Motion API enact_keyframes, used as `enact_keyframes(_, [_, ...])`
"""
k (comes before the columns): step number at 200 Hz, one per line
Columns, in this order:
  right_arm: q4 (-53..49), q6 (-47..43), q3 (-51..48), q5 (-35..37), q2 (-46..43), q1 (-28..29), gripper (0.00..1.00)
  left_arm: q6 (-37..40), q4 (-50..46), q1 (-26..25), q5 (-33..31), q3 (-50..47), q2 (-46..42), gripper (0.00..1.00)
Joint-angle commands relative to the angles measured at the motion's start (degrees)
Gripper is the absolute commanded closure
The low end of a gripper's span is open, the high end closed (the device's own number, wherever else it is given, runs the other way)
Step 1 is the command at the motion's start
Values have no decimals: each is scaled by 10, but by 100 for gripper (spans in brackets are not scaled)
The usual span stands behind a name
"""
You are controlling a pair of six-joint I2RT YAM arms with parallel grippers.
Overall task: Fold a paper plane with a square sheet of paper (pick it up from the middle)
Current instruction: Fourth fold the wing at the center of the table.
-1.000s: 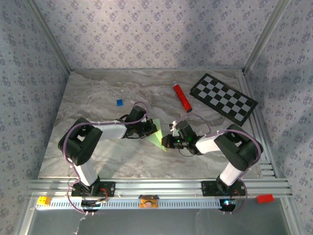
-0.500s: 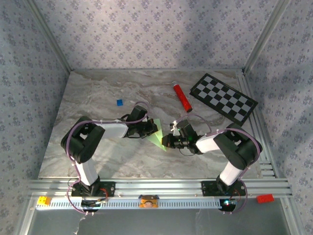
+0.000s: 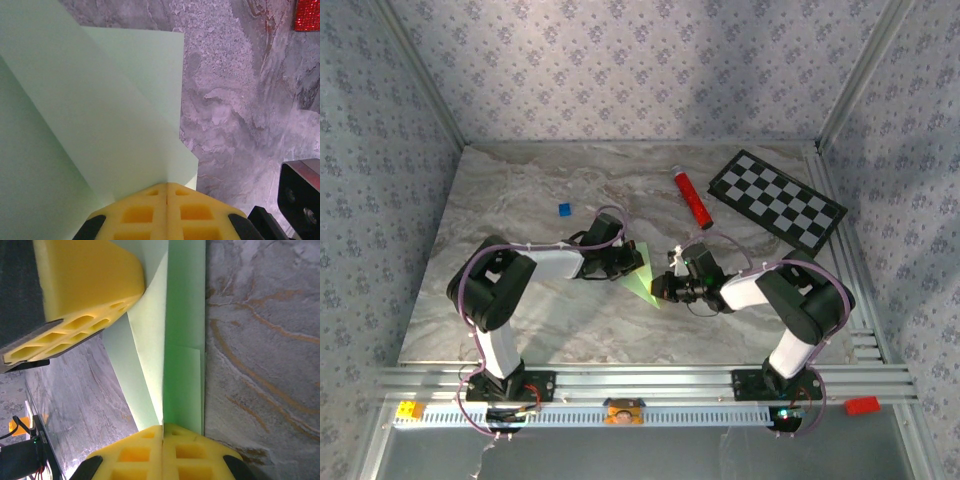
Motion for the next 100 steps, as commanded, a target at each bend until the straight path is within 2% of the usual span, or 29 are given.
enact_keyframes(1, [-61, 7, 0, 26, 36, 4, 99, 10, -12, -5, -12, 13, 12, 98])
enact_keyframes(100, [-68, 12, 0, 29, 38, 3, 99, 12, -11, -5, -6, 20, 27, 97])
